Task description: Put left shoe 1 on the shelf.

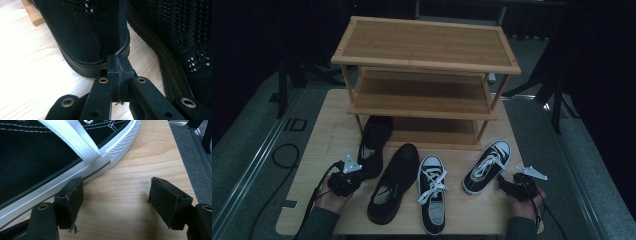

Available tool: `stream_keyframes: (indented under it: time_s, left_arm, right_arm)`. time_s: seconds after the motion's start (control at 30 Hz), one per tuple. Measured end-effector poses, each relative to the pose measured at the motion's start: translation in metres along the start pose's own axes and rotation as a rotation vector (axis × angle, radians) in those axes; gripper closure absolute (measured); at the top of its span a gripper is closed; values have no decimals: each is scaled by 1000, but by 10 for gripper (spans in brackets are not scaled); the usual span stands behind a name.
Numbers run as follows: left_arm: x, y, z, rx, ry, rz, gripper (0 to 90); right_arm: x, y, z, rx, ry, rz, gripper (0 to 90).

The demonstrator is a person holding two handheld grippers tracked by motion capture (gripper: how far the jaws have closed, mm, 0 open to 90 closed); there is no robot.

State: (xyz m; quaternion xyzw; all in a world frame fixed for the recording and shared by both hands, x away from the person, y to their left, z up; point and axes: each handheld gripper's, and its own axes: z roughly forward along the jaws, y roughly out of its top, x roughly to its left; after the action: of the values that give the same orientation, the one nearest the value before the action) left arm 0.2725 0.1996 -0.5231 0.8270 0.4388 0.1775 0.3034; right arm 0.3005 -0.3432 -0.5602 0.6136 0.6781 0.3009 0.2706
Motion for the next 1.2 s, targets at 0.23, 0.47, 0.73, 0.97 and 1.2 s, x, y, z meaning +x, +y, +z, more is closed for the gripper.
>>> stream_keyframes:
  time_s: [0.23, 0.47, 0.73, 0.97, 1.2]
  left_arm:
    - [-5, -3, 3, 44, -3, 21, 896]
    - [-2, -5, 7, 63, 4, -11, 896]
    - [3, 1, 0, 16, -22, -54, 896]
    - [4, 12, 3, 10, -11, -43, 896]
    - [14, 22, 5, -2, 9, -85, 888]
  right_arm:
    - [0, 0, 0, 0, 0, 0, 275]
    - [0, 0, 0, 0, 0, 0, 275]
    - [0, 0, 0, 0, 0, 0, 275]
    - [0, 0, 0, 0, 0, 0, 275]
    - [0, 0, 0, 0, 0, 0, 275]
